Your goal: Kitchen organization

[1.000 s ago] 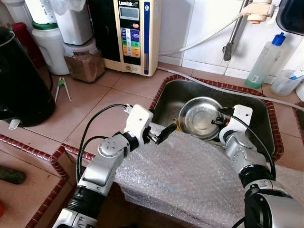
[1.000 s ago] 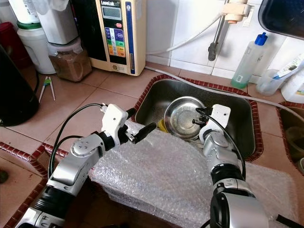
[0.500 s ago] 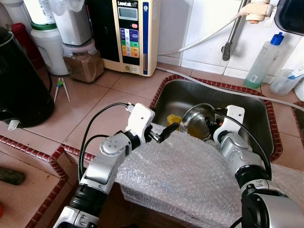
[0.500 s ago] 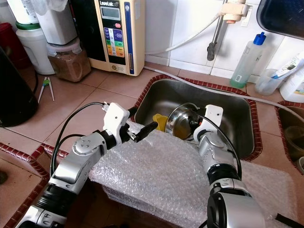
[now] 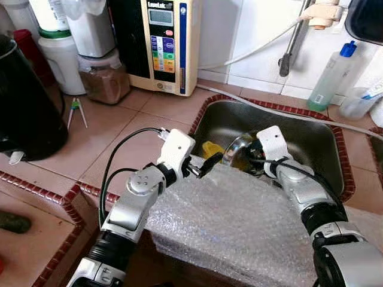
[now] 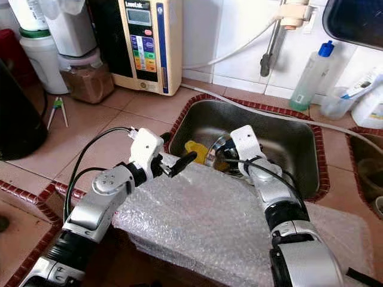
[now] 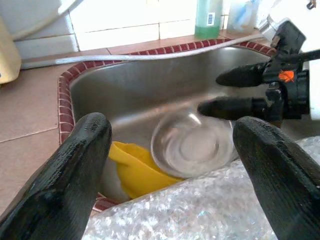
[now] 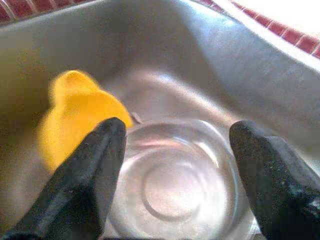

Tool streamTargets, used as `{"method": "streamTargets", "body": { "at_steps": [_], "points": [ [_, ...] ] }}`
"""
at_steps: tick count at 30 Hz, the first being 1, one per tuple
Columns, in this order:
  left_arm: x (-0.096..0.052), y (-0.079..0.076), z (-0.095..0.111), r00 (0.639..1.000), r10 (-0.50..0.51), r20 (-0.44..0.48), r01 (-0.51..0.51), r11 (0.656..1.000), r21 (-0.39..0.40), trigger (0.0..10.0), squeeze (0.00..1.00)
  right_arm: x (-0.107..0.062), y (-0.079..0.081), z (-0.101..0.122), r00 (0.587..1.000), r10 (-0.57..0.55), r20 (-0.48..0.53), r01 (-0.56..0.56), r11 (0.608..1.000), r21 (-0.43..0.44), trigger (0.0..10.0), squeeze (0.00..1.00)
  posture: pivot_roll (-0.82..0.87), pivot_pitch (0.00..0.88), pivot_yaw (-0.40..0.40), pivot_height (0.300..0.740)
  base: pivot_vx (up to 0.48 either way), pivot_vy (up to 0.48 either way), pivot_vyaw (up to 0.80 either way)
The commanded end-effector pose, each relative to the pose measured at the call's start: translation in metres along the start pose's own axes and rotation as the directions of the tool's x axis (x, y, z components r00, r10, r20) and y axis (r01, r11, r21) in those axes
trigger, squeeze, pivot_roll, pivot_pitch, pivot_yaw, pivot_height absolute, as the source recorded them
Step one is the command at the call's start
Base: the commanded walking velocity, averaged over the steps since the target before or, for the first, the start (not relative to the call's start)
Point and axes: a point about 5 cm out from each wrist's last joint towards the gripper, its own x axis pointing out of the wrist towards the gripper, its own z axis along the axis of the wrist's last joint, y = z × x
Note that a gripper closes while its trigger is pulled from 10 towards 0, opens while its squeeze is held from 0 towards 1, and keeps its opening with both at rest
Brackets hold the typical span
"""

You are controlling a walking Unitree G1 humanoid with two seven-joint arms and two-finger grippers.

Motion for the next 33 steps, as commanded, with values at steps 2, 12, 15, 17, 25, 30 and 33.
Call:
{"method": "streamTargets", "body": {
  "at_steps": [2,12,15,17,25,30,33],
  "points": [
    [0.001,0.005,0.004,0.999,0.038,0.014,-0.038,0.999,0.009,10.0,1.00,0.001,0.002,0.011,0.996,0.003,0.089,-0.015,0.991,0.135,10.0,1.00,-0.02,0.016,0.026,0.740,0.000,0.000,0.00],
    [0.003,0.008,0.008,0.993,0.108,0.041,-0.109,0.994,0.015,10.0,1.00,-0.003,-0.001,0.031,0.973,-0.010,0.229,0.008,1.000,0.010,10.0,1.00,-0.03,0.015,0.016,0.740,0.000,0.000,0.00],
    [0.003,0.014,0.013,0.983,0.176,0.058,-0.178,0.984,0.021,10.0,1.00,-0.005,-0.007,0.038,0.961,-0.042,0.272,0.031,0.998,0.045,10.0,1.00,-0.04,0.017,0.015,0.740,0.000,0.000,0.00],
    [0.000,0.018,0.018,0.970,0.233,0.070,-0.236,0.971,0.033,10.0,1.00,-0.008,-0.011,0.045,0.950,-0.053,0.308,0.048,0.999,0.024,10.0,0.13,-0.04,0.020,0.015,0.740,0.000,0.000,0.00],
    [-0.011,0.031,0.032,0.927,0.354,0.121,-0.364,0.929,0.072,10.0,0.00,-0.019,-0.032,0.058,0.933,-0.147,0.328,0.169,0.985,-0.038,10.0,0.00,-0.06,0.036,0.024,0.740,0.000,0.000,0.00],
    [-0.016,0.039,0.035,0.912,0.401,0.089,-0.405,0.914,0.027,10.0,0.00,-0.031,-0.036,0.060,0.926,-0.156,0.344,0.189,0.980,-0.063,10.0,0.00,-0.08,0.045,0.035,0.740,0.000,0.000,0.00],
    [-0.019,0.040,0.034,0.919,0.389,0.070,-0.387,0.921,-0.030,10.0,0.00,-0.039,-0.034,0.058,0.922,-0.175,0.346,0.206,0.977,-0.056,10.0,0.00,-0.09,0.046,0.043,0.740,0.000,0.000,0.00]
  ]
}}
